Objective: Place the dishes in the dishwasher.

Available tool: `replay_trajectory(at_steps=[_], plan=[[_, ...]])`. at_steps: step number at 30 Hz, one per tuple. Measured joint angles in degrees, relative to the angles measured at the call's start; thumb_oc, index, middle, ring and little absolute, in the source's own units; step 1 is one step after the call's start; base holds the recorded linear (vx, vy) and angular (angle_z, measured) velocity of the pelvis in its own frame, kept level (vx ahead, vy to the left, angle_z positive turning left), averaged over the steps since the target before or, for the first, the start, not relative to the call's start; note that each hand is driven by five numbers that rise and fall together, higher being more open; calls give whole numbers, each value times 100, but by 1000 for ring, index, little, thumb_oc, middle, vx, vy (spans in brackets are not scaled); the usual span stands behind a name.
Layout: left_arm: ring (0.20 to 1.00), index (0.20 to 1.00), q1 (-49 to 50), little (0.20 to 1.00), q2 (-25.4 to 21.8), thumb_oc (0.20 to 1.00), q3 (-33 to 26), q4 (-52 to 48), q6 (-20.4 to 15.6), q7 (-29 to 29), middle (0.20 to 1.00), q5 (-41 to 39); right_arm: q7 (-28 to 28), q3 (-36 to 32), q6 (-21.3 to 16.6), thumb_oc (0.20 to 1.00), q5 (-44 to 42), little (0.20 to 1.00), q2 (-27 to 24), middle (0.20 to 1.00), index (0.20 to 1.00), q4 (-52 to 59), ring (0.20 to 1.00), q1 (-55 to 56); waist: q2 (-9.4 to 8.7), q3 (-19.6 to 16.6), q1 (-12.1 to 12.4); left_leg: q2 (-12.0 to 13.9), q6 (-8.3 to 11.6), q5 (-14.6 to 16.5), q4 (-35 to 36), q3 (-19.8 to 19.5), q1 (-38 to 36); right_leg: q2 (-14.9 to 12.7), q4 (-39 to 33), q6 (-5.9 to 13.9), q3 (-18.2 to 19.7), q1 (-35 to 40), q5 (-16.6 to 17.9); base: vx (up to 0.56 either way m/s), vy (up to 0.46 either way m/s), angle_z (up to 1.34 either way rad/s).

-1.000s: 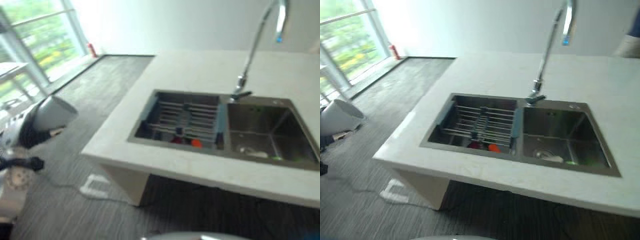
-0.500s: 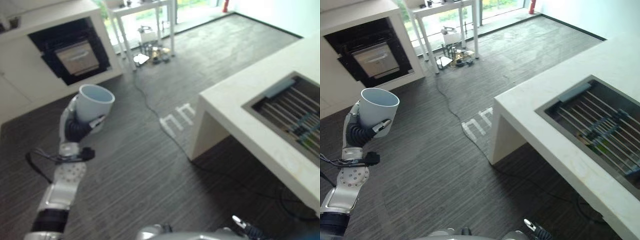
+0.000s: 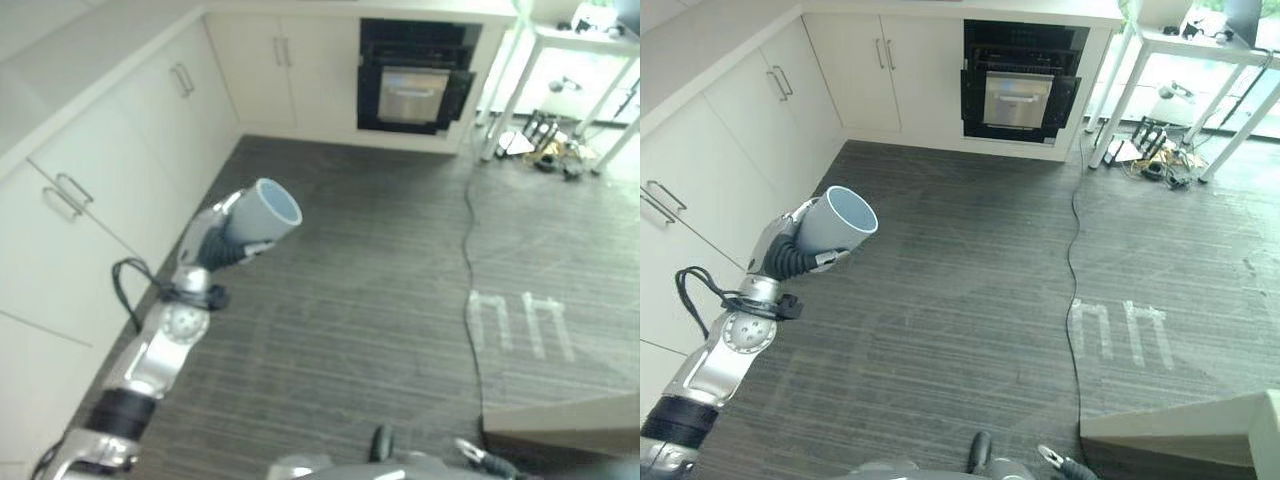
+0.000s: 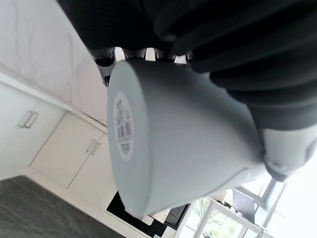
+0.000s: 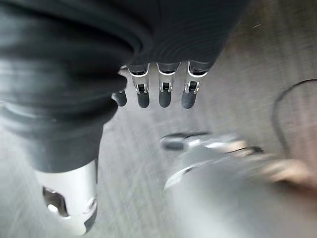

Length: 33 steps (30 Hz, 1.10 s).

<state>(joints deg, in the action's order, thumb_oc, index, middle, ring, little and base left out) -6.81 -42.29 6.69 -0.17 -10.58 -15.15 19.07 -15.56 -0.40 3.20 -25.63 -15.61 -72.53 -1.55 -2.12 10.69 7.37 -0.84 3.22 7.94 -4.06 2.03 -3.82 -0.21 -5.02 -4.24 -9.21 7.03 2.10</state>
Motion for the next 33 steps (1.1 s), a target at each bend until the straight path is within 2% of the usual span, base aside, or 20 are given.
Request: replay_trajectory(at_steps=[1,2,5,8,15,16,17,18,20,21,23,24,25,26,28,29,30,31,32,33], plan=[[200,200,2,200,10,200,4,-44,-6,124,200,-1,13,-8,-9,1000,-159,1000,-77,1000,1000,116,1000,10,200,-10,-190,451,21,-752,178,323,313,75,-2,57,-117,203,-36,-71,8,16],[200,200,4,200,0,200,10,-117,-21,211,200,-13,49,-11,1,1000,-284,1000,-136,1000,1000,111,1000,33,345,-52,-225,594,-47,-1105,130,484,430,63,-2,217,-100,319,-106,-47,53,22],[200,200,-269,200,-8,200,10,-287,-87,367,200,-19,125,-108,39,1000,-492,1000,-186,1000,1000,101,1000,24,482,-59,-574,329,-216,-1329,918,545,139,-160,-3,568,-210,261,-264,19,67,5],[200,200,-306,200,-4,200,13,-265,-96,452,200,-17,143,-251,120,1000,-497,1000,-56,1000,1000,35,1000,258,522,-68,-812,177,-278,-1236,956,612,-38,-327,-7,709,-181,398,-364,57,73,-10],[200,200,-302,200,87,200,20,-269,-94,538,200,-18,158,-231,113,1000,-359,1000,-66,1000,1000,-17,1000,752,627,-229,-896,175,-307,-1181,956,669,-167,-331,-34,716,-62,453,-364,46,28,-7],[200,200,-292,200,92,200,20,-268,-94,541,200,-19,158,-232,113,1000,-356,1000,-63,1000,1000,-15,1000,758,625,-233,-899,175,-307,-1181,956,676,-182,-331,-34,716,-56,465,-365,51,19,-9],[200,200,-284,200,91,200,24,-268,-83,632,200,-41,158,-226,117,1000,-252,1000,-60,1000,1000,1,1000,741,500,-436,-955,181,-324,-1169,957,789,-220,-335,-7,724,55,465,-354,61,-2,-7],[200,200,-297,200,129,200,88,-242,-29,595,200,-181,211,-249,130,1000,-270,1000,-59,1000,1000,13,1000,740,504,-445,-968,192,-320,-1167,937,810,-208,-325,-6,725,52,463,-357,75,-31,-1],[200,200,-324,200,487,200,435,68,348,373,200,-944,435,-251,133,1000,-354,1000,-41,1000,1000,52,1000,721,544,-556,-960,190,-278,-1138,916,796,-125,-320,-5,718,46,389,-383,99,-64,3],[200,200,-135,200,665,200,550,164,573,373,200,-1143,548,-246,121,1000,-380,1000,-39,1000,1000,177,1000,638,554,-555,-990,224,-261,-1131,807,803,10,-292,22,725,69,284,-410,127,-70,-4],[200,200,4,200,785,200,588,319,580,370,200,-1146,667,-246,120,1000,-377,1000,-40,1000,1000,208,1000,544,503,-513,-986,307,-177,-1056,347,799,318,-244,233,613,54,118,-492,264,0,5],[200,200,47,200,781,200,578,377,579,374,200,-1166,760,-290,116,1000,-429,1000,14,1000,1000,129,1000,464,349,-386,-931,317,-84,-980,-348,747,671,-327,377,490,60,46,-691,367,117,16],[200,200,104,200,800,200,578,406,568,412,200,-1166,855,-368,121,1000,-587,1000,45,1000,1000,-2,1000,382,137,-213,-814,320,31,-801,-1171,705,1217,-412,426,451,95,86,-730,457,203,17],[200,200,147,200,810,200,577,423,562,418,200,-1166,916,-483,124,1000,-708,1000,1,1000,1000,-123,1000,346,228,-135,-734,369,49,-791,-1063,656,1405,-391,427,437,57,116,-740,460,206,12],[200,200,197,200,890,200,577,523,561,430,200,-1167,1009,-504,167,1000,-822,1000,-184,1000,1000,-173,1000,347,465,12,-638,525,182,-883,-256,619,1521,-268,411,419,29,287,-818,490,254,11],[200,200,189,200,1017,200,553,594,558,468,200,-1167,1063,-591,222,1000,-820,1000,-288,1000,1000,-173,1000,335,618,96,-599,625,342,-994,255,676,1577,-233,383,429,25,413,-875,533,351,8],[200,200,172,200,1102,200,544,605,552,485,200,-1167,1103,-705,236,1000,-821,1000,-336,1000,1000,-172,1000,339,717,167,-569,751,359,-1031,484,861,1674,-228,341,459,18,540,-899,460,355,-2],[200,200,175,200,1129,200,516,597,534,537,200,-1166,1113,-747,264,1000,-823,1000,-382,1000,1000,-172,1000,360,777,204,-568,906,319,-1012,444,1179,1787,-246,318,567,-13,663,-1001,433,397,-19],[200,200,211,200,1122,200,429,594,522,586,200,-1166,1120,-799,274,1000,-833,1000,-408,1000,1000,-147,1000,403,738,197,-552,1001,234,-962,200,1408,1775,-369,418,664,57,774,-1167,350,350,-41],[200,200,232,200,1110,200,331,548,520,602,200,-1166,1160,-797,271,1000,-835,1000,-451,1000,1000,-71,1000,427,634,167,-527,884,210,-949,95,1422,1632,-597,650,782,176,785,-1409,356,332,-53]])
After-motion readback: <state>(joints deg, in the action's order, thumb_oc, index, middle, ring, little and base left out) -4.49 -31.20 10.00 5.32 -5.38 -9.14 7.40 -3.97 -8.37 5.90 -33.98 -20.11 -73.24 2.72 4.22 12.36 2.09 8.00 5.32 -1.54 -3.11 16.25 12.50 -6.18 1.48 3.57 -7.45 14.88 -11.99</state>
